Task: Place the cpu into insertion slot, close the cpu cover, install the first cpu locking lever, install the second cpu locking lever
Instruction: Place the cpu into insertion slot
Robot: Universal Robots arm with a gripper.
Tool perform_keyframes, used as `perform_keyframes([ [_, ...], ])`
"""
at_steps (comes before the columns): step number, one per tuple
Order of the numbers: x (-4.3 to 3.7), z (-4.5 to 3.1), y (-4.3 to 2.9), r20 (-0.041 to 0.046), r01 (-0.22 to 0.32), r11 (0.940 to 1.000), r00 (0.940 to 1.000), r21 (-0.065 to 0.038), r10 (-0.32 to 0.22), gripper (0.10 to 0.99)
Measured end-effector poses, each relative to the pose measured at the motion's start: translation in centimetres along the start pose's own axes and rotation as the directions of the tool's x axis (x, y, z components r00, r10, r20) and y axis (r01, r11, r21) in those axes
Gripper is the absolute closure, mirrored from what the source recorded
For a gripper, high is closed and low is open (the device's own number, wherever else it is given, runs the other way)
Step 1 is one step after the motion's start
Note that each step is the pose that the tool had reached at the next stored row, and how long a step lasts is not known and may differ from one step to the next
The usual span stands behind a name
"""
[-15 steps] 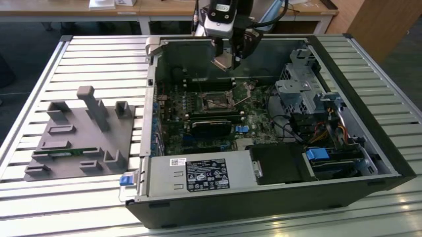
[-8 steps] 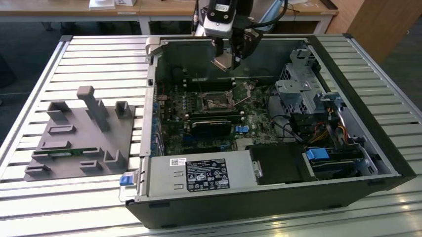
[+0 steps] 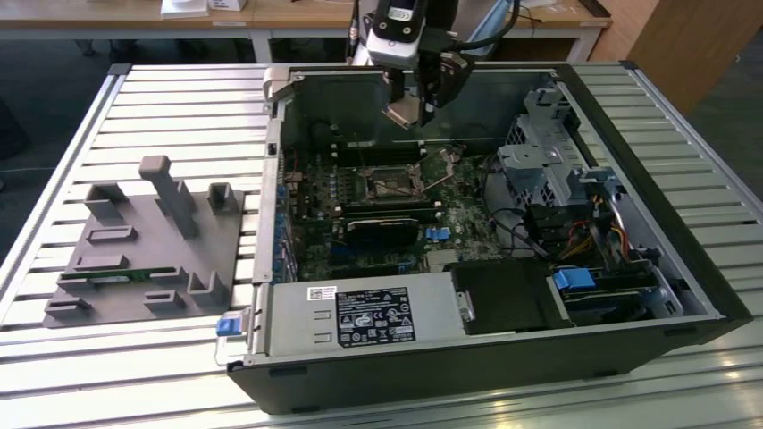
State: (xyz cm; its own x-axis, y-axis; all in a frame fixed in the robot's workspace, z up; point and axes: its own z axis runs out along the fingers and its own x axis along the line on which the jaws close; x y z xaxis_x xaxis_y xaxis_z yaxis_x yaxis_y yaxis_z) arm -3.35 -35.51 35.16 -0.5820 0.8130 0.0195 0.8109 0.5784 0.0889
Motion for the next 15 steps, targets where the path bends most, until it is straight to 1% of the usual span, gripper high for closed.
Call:
perform_keyframes([
  [15,0.00,0.05,0.00,0.0023,-0.026,0.9997,0.9997,0.000,0.026,0.545],
])
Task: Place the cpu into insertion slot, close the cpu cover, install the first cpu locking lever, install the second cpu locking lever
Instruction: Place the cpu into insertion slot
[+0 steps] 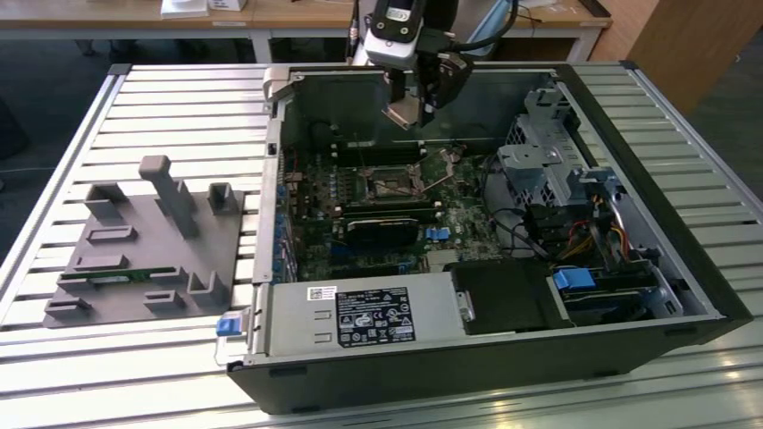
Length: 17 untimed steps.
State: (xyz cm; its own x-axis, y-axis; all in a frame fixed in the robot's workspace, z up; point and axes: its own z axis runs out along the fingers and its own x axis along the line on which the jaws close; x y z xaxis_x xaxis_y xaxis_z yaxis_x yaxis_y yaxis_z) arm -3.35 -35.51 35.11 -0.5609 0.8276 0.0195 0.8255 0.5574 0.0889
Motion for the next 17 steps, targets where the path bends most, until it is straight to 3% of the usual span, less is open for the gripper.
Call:
perform_keyframes([
  [17,0.00,0.11,-0.02,0.0020,-0.023,0.9997,0.9997,-0.001,0.023,0.545],
])
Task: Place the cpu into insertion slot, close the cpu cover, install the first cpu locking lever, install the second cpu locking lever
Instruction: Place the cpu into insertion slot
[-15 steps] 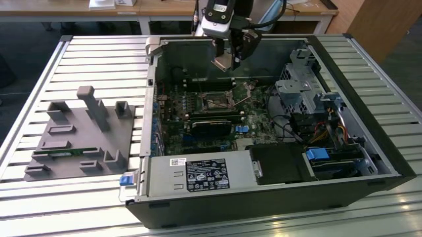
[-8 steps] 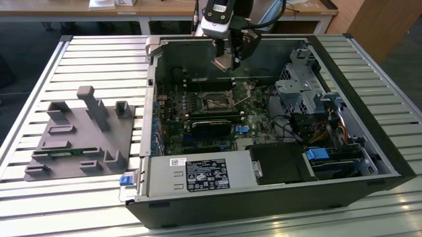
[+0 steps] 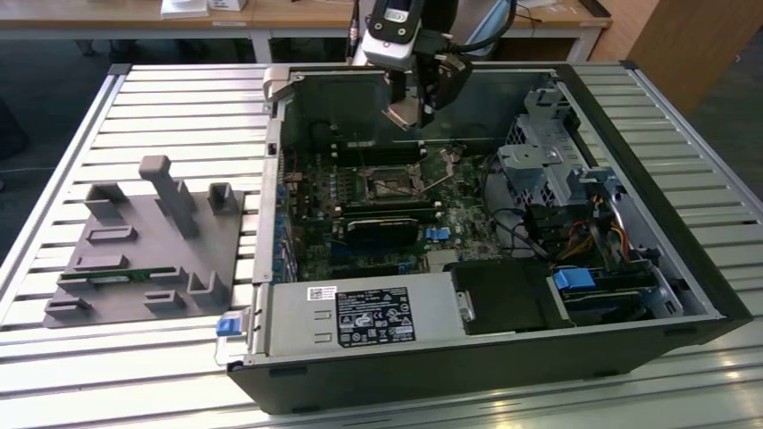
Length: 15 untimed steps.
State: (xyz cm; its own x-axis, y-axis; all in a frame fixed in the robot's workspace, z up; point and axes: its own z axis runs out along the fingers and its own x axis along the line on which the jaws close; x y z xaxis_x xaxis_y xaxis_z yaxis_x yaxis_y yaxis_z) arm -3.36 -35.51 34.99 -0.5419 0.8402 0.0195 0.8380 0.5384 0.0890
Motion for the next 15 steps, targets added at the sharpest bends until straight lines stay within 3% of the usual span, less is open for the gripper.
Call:
perform_keyframes([
  [15,0.00,0.12,-0.01,0.0020,-0.022,0.9997,0.9997,0.000,0.022,0.545],
])
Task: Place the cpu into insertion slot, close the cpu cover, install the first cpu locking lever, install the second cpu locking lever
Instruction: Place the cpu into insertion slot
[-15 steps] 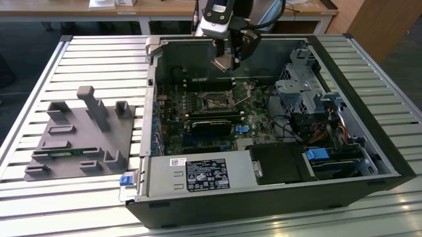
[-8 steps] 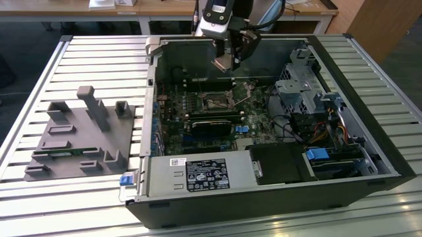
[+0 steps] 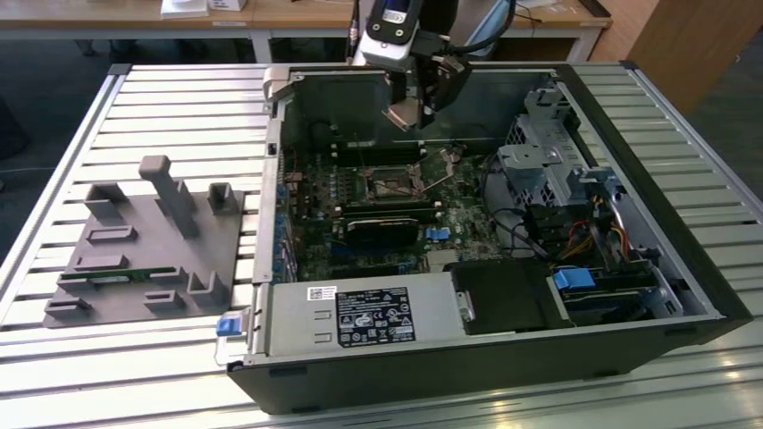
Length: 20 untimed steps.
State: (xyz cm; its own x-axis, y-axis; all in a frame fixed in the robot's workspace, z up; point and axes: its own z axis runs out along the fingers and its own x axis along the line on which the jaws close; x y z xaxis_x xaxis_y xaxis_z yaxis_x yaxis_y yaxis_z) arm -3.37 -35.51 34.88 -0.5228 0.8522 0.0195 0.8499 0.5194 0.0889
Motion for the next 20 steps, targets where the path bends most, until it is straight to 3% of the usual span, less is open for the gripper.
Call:
perform_keyframes([
  [7,0.04,0.23,0.01,0.0062,-0.070,0.9976,0.9976,-0.002,0.070,0.545],
  [14,0.03,0.81,-0.04,0.0172,-0.186,0.9825,0.9824,-0.005,0.186,0.545],
  [20,0.02,1.21,-0.08,0.0245,-0.213,0.9769,0.9766,-0.003,0.213,0.545],
])
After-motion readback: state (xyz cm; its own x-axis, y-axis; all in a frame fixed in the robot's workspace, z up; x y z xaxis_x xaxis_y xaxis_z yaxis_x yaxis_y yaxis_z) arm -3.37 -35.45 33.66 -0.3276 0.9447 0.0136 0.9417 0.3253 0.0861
